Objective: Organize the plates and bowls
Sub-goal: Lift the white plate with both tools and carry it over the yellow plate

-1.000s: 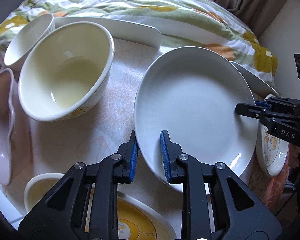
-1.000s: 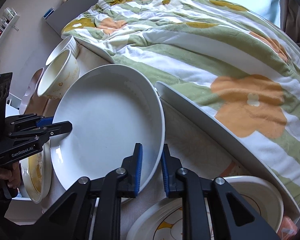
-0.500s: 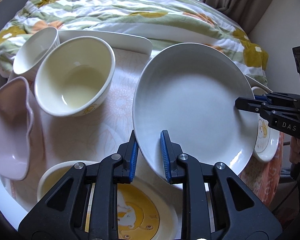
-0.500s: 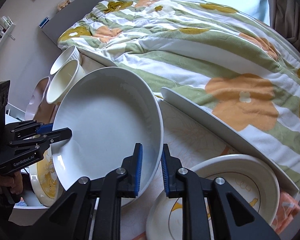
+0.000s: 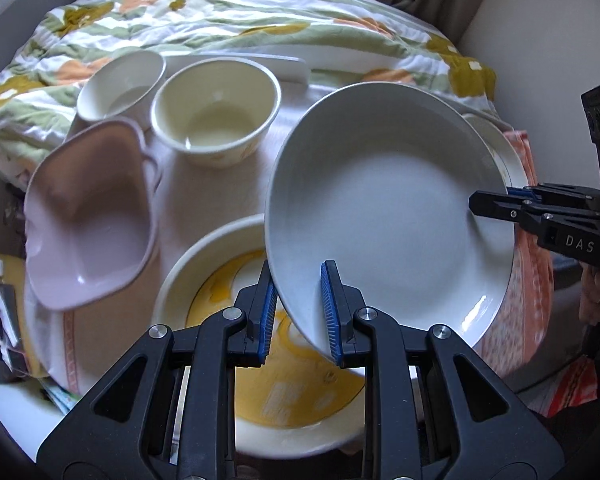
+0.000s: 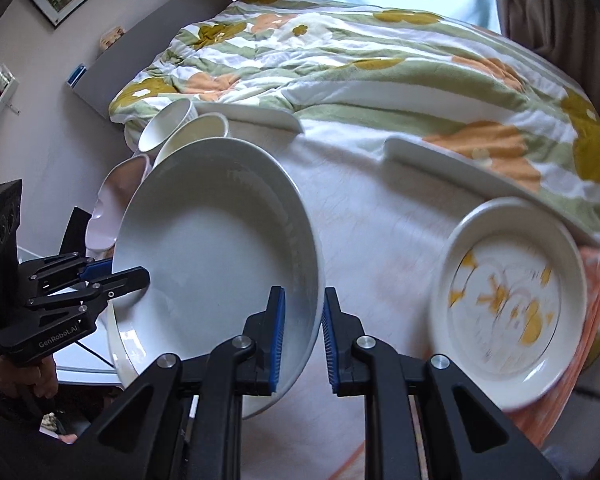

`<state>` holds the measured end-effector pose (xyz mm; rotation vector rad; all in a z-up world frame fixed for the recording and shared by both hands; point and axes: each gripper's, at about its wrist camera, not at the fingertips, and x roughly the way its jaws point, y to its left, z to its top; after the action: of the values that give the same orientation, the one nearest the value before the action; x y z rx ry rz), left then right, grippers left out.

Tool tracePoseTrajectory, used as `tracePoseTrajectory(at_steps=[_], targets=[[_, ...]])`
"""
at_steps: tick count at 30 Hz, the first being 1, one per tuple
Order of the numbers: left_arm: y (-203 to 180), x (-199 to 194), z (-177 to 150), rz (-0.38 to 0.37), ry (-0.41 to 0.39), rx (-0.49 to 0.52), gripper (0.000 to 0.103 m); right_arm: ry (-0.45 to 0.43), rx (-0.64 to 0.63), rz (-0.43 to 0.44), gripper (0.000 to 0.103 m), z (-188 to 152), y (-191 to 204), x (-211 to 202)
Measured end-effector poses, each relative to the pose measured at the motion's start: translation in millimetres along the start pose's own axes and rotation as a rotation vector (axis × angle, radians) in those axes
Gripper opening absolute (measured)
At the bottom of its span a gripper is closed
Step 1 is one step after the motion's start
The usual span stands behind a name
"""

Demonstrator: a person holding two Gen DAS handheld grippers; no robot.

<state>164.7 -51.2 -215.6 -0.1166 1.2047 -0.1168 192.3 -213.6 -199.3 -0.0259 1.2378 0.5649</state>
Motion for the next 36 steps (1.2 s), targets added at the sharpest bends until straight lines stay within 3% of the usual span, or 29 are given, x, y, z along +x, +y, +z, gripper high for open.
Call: tracePoseTrajectory(at_steps=[7,14,24,36], targets=[[33.3,-0.3,-42.0,-0.03,0.042,0.037,0.019,0.025,0.067,-0.056,0.017,-42.9,43.0,21.4],[51.3,15.0,-64.5,-0.044,0.065,0.07,0.019,0.008,0.08,-0.137,0.017,-59.2,69.0,36.8],[58.0,24.8,-62.8,-0.02,0.055,0.089,0.02,-0.013,0.072,-0.218,0.017,-68.3,86.1,47.8],[51.5,32.0,-61.9,0.093,0.043,0.155,0.02,-0.015,0.017,-0.268,0.017,-71.1,100.5,53.5]])
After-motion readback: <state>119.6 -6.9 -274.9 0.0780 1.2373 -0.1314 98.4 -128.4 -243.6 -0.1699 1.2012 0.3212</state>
